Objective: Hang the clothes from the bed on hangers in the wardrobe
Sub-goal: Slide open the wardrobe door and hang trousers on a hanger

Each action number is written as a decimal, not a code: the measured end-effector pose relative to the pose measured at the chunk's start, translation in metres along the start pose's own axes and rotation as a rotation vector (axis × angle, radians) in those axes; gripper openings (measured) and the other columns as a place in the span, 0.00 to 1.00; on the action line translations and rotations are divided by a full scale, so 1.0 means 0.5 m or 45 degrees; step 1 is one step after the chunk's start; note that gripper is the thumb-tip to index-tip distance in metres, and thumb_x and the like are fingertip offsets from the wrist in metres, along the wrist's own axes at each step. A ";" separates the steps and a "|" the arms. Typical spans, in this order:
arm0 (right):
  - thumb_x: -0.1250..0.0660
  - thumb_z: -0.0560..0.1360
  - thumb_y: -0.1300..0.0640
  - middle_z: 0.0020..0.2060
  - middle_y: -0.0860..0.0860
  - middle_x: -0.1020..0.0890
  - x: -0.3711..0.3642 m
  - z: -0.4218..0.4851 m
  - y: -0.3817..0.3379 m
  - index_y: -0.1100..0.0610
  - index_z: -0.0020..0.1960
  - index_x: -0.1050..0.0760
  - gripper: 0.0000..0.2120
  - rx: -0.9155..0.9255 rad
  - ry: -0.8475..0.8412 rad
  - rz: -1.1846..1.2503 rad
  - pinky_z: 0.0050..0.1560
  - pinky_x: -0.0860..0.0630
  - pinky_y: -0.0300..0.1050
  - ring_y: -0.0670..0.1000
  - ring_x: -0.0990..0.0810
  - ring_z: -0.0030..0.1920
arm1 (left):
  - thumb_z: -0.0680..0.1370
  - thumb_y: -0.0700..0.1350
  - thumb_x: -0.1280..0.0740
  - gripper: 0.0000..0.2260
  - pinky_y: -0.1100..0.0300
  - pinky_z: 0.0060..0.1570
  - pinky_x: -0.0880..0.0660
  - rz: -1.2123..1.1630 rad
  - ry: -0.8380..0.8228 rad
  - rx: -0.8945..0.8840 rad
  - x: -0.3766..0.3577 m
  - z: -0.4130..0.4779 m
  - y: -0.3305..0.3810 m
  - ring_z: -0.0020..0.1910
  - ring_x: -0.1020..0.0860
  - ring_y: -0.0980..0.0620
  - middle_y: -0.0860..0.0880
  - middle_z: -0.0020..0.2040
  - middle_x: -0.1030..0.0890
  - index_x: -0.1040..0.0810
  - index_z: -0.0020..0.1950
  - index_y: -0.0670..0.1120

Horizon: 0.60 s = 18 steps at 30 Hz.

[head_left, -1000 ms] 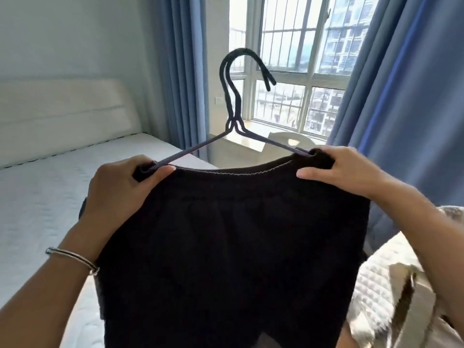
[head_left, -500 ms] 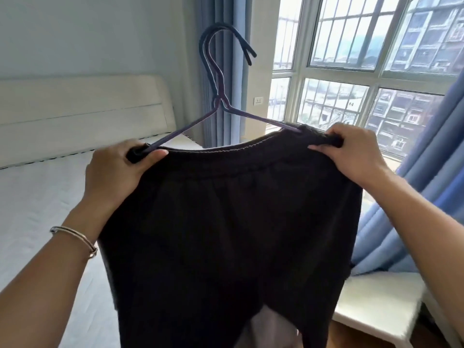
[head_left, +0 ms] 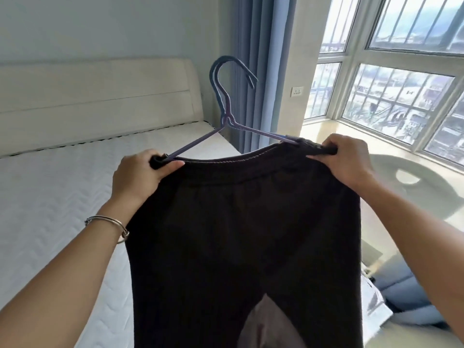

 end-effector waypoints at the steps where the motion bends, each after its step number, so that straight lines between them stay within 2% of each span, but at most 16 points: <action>1: 0.27 0.67 0.48 0.38 0.53 0.22 -0.016 0.024 0.007 0.52 0.37 0.28 0.12 0.003 -0.014 0.014 0.42 0.30 0.46 0.55 0.25 0.41 | 0.68 0.62 0.32 0.21 0.56 0.39 0.29 0.021 0.007 0.005 -0.013 0.014 0.002 0.41 0.25 0.45 0.46 0.37 0.21 0.20 0.46 0.44; 6: 0.27 0.68 0.48 0.38 0.55 0.21 -0.119 0.186 0.047 0.56 0.38 0.26 0.12 0.069 -0.086 0.098 0.45 0.26 0.51 0.58 0.24 0.41 | 0.68 0.63 0.33 0.24 0.49 0.42 0.24 0.120 0.074 0.136 -0.101 0.118 -0.018 0.44 0.22 0.41 0.42 0.40 0.18 0.20 0.45 0.43; 9: 0.27 0.67 0.49 0.36 0.55 0.23 -0.199 0.281 0.078 0.57 0.37 0.27 0.13 0.079 -0.149 0.159 0.44 0.27 0.49 0.57 0.25 0.40 | 0.68 0.64 0.34 0.24 0.49 0.40 0.25 0.211 0.088 0.226 -0.162 0.182 -0.036 0.41 0.24 0.42 0.44 0.38 0.21 0.21 0.46 0.42; 14: 0.26 0.67 0.50 0.35 0.53 0.23 -0.400 0.338 0.159 0.57 0.37 0.26 0.13 0.034 -0.416 0.135 0.39 0.31 0.46 0.55 0.26 0.39 | 0.71 0.63 0.36 0.21 0.54 0.35 0.30 0.332 -0.195 0.413 -0.336 0.216 -0.147 0.39 0.27 0.45 0.45 0.38 0.23 0.24 0.44 0.45; 18: 0.26 0.65 0.48 0.37 0.55 0.20 -0.585 0.333 0.237 0.57 0.36 0.25 0.14 -0.048 -0.629 0.099 0.45 0.24 0.51 0.57 0.23 0.41 | 0.71 0.62 0.36 0.16 0.57 0.34 0.34 0.326 -0.408 0.597 -0.481 0.193 -0.279 0.39 0.25 0.43 0.45 0.38 0.23 0.28 0.38 0.49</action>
Point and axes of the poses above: each hand's wrist, its own z-axis towards the middle knuckle, its own x-axis out of the back of the hand, y = z × x, the point moved 9 cm from there along z, towards the middle knuckle
